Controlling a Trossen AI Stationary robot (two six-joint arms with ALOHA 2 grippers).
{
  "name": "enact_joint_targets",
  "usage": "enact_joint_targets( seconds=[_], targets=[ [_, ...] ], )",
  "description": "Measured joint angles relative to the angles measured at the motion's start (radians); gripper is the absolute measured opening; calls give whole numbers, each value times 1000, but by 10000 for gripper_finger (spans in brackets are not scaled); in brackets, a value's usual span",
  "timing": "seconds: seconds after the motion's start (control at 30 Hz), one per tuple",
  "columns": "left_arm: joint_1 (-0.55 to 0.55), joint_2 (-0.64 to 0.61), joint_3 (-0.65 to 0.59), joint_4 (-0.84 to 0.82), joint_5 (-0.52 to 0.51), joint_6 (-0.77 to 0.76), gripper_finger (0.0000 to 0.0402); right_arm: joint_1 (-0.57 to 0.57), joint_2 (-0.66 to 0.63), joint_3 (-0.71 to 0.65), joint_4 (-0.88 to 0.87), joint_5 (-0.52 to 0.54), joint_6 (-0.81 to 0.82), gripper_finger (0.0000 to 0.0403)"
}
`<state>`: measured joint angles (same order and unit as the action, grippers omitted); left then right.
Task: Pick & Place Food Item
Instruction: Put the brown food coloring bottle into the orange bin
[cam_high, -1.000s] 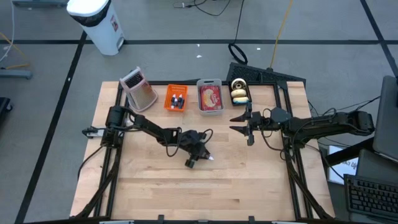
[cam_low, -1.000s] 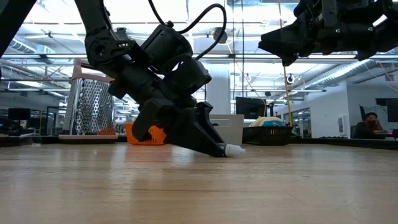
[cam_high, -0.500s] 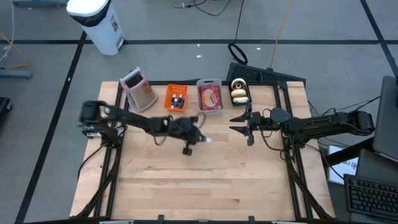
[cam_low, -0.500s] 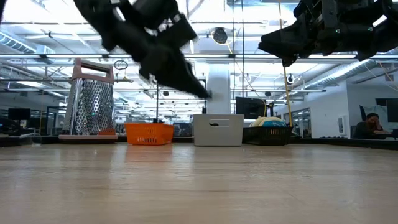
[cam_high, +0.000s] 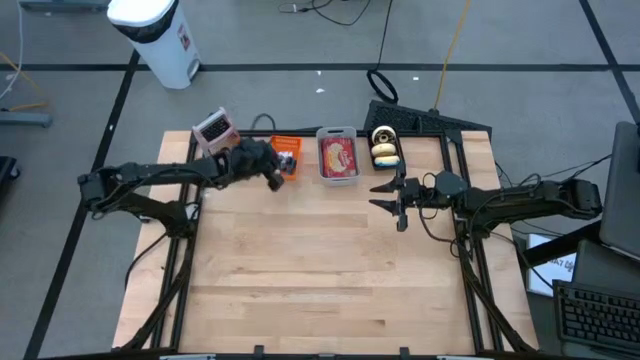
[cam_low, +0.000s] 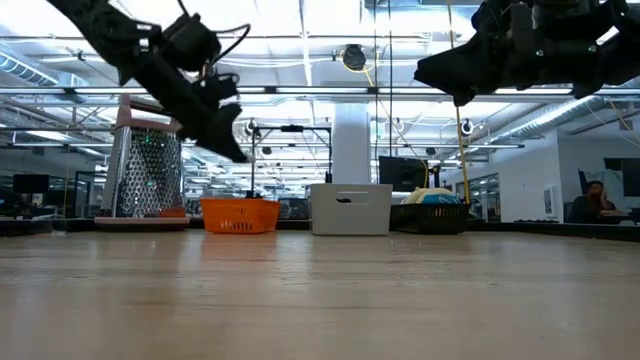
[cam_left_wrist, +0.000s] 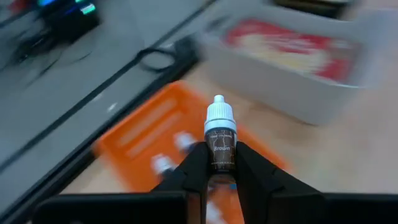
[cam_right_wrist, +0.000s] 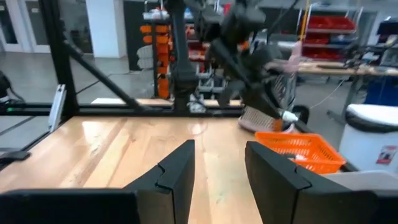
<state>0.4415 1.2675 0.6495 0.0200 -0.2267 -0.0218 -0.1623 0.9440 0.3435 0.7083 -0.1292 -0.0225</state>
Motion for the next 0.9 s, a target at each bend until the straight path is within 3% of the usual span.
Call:
enact_joint_targets(
  seconds=[0.13, 0.23, 0.33, 0.53, 0.9],
  targets=[
    [94, 33, -16, 21, -7, -77, 61, -34, -1, 0, 42, 1, -8, 130],
    [136, 89, -17, 71, 59, -115, 56, -55, -2, 0, 52, 0, 0, 130],
    [157, 153, -16, 143, 122, -121, 52, -66, -2, 0, 49, 1, 3, 130],
    [194, 243, -16, 178, 123, -155, 71, -68, -2, 0, 51, 2, 17, 130],
    [199, 236, -16, 215, 123, -157, 81, -68, -2, 0, 47, -1, 115, 130]
  ],
)
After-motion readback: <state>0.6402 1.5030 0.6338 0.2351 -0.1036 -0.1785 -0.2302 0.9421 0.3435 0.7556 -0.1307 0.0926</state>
